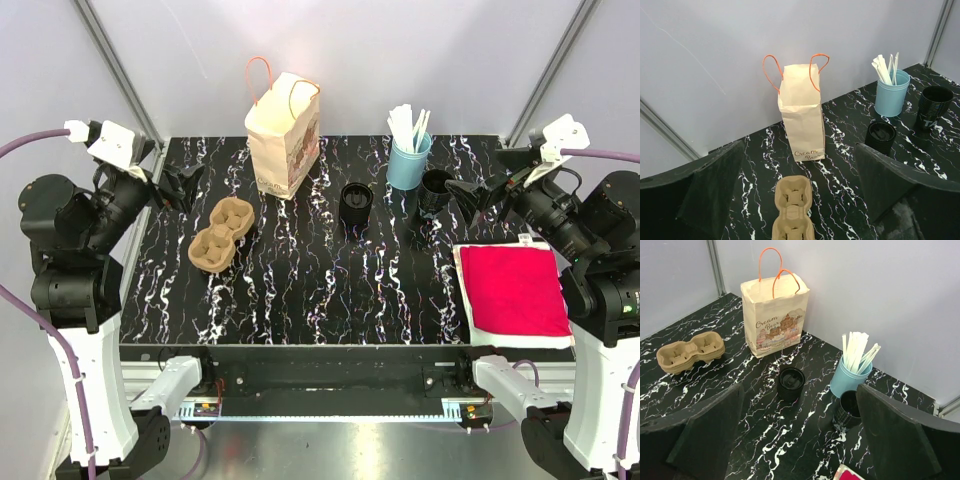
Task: Pack the takeout coffee
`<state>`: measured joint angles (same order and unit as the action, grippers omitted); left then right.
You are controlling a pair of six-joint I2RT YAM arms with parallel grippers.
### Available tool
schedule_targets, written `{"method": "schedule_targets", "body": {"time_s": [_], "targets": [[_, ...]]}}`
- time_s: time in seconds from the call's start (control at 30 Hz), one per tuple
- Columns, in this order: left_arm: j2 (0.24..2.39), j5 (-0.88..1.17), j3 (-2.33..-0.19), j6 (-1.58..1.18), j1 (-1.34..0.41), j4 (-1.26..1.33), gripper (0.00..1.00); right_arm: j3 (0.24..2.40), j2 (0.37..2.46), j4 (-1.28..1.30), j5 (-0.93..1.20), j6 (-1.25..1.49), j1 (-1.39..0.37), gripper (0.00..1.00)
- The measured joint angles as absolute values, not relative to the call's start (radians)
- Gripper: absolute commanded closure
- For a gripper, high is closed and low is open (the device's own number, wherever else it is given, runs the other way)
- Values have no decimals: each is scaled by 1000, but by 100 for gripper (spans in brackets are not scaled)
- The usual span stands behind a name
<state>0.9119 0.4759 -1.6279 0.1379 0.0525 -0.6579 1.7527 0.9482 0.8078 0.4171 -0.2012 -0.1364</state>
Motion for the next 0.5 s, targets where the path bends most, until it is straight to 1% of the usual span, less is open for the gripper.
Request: {"method": "schedule_targets", "body": {"time_s": [0.27,0.5], "targets": [[913,489,-1628,138,54,-658,1,1748,949,804,430,-200,-136,0],[914,509,-1625,147,54,-657,1,1712,958,762,387,-181,-136,0]]}}
